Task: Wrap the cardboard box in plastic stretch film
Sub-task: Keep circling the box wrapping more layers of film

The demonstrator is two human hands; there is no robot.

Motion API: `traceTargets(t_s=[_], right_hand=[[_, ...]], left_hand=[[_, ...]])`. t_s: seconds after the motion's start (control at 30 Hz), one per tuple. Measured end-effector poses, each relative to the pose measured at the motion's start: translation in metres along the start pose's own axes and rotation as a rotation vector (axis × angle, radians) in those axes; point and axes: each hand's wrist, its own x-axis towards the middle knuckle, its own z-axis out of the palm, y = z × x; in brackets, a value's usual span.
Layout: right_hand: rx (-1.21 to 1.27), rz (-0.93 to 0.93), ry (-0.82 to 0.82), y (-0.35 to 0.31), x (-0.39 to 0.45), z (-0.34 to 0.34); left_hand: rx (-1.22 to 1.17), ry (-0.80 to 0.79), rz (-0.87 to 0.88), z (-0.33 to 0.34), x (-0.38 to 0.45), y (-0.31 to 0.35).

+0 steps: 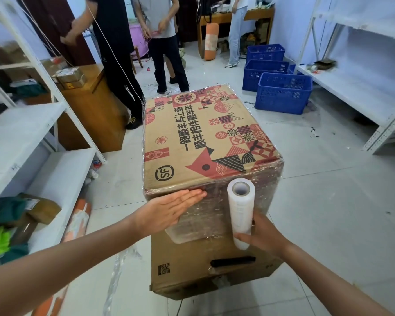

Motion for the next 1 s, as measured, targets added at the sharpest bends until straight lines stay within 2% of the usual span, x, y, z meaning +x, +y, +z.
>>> traceTargets(t_s=[0.17, 0.3, 0.47, 0.6, 0.77, 1.0], right_hand=[[-0.005, 0.019, 0.013, -0.001, 0.001, 0.002], [0.029, 0.036, -0.001, -0.002, -0.004, 0.002], [0.064, 0.098, 0.004, -0.005, -0.007, -0.004], [0.047, 0.143, 0.017, -0.014, -0.005, -0.011], [0.051, 0.197, 0.129, -0.016, -0.009, -0.007], [0.031, 0.258, 0.34, -0.018, -0.014, -0.008]], left_hand=[[-0.098, 0.117, 0.005, -0.002, 0.001, 0.014], [-0.107, 0.169, 0.276, -0.011, 0.025, 0.036], [-0.06, 0.121, 0.213, 0.002, 0.041, 0.042], [-0.052, 0.086, 0.227, 0.01, 0.035, 0.047], [-0.061, 0.14, 0.169, 0.016, 0.031, 0.046], [-0.046, 0.117, 0.273, 0.023, 0.026, 0.047]])
